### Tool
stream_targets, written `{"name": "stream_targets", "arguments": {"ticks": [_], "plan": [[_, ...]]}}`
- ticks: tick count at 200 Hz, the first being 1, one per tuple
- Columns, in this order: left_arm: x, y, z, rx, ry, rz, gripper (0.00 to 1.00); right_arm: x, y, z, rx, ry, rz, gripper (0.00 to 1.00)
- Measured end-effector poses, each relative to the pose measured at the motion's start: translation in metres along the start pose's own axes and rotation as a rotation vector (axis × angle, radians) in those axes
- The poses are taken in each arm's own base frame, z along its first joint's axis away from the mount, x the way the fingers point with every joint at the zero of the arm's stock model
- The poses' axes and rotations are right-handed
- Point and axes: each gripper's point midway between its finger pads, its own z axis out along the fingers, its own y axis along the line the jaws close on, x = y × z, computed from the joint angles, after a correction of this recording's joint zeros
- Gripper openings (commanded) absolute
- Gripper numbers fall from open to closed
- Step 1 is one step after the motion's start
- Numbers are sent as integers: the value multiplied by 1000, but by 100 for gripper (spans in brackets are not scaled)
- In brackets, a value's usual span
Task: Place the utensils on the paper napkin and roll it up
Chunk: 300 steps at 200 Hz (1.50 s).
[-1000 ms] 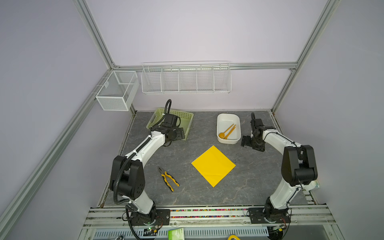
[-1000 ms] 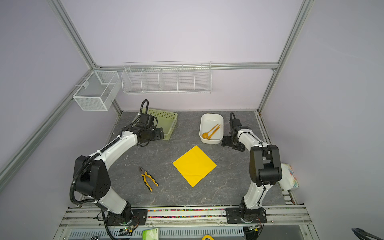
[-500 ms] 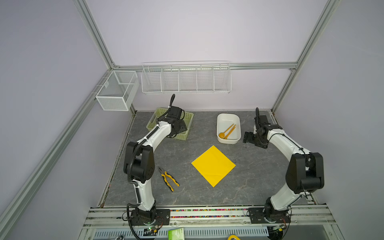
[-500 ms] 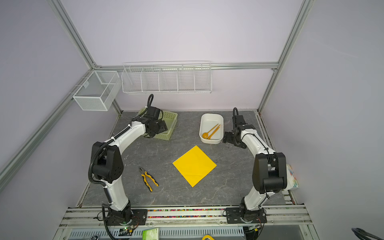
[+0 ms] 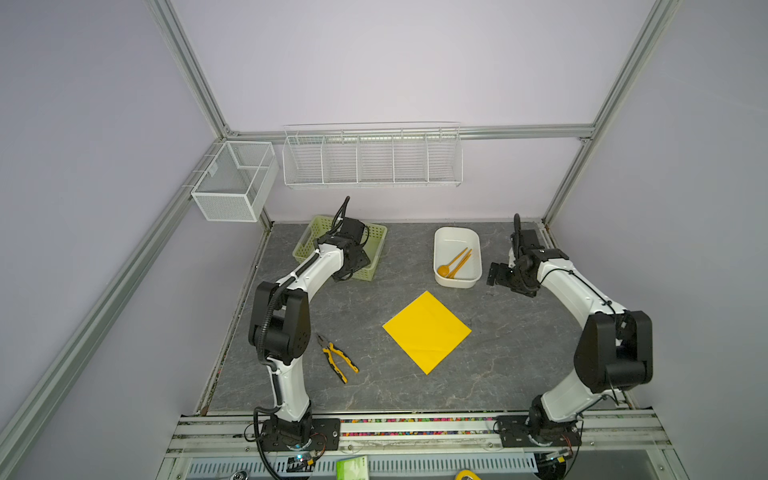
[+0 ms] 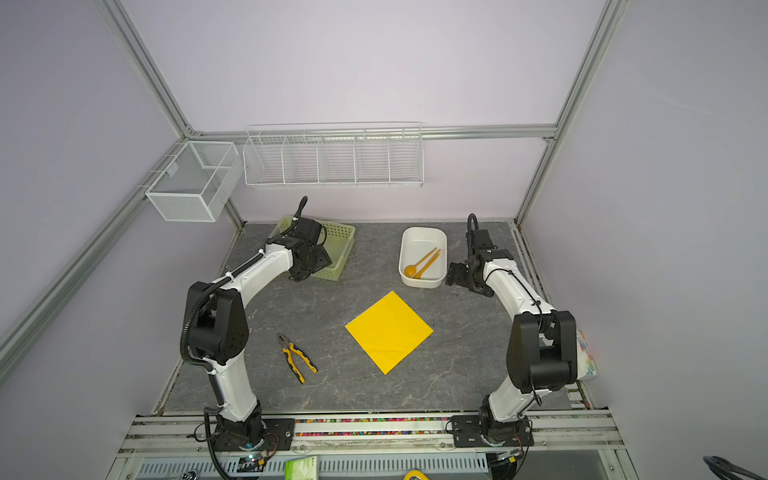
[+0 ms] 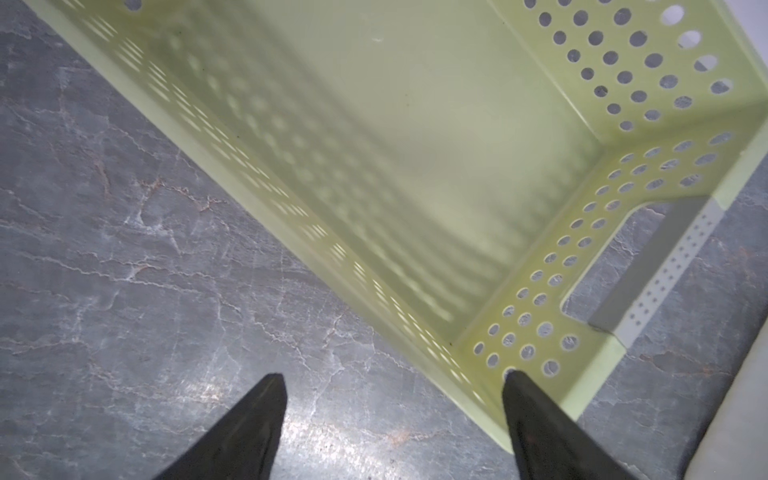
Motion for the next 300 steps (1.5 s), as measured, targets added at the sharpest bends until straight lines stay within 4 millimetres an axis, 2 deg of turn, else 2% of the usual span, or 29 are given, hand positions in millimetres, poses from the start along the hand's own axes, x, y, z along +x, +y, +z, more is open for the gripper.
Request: {"name": "stream_targets", "arguments": {"ticks": [56,86,137,171,243,300], "plan": [[5,4,19,-20,40,-11,66,-2,1,-10,-8,-23,0,98],[6,8,27,-29,55,-14,48,-3,1,-14,-11,-31,0,99],[1,14,29,-29,57,3,21,0,0,-14,-7,-22,0,98],[-2,28,30,-36,63,27,9,1,-1,-15,-6,-19,-4,99],[9,43,17,-52,133,260,1,4,-3,-18,-2,-9,-6,99],[13,65,13,-81,201,442,7,5,-1,-18,-13,-4,-6,99]]}}
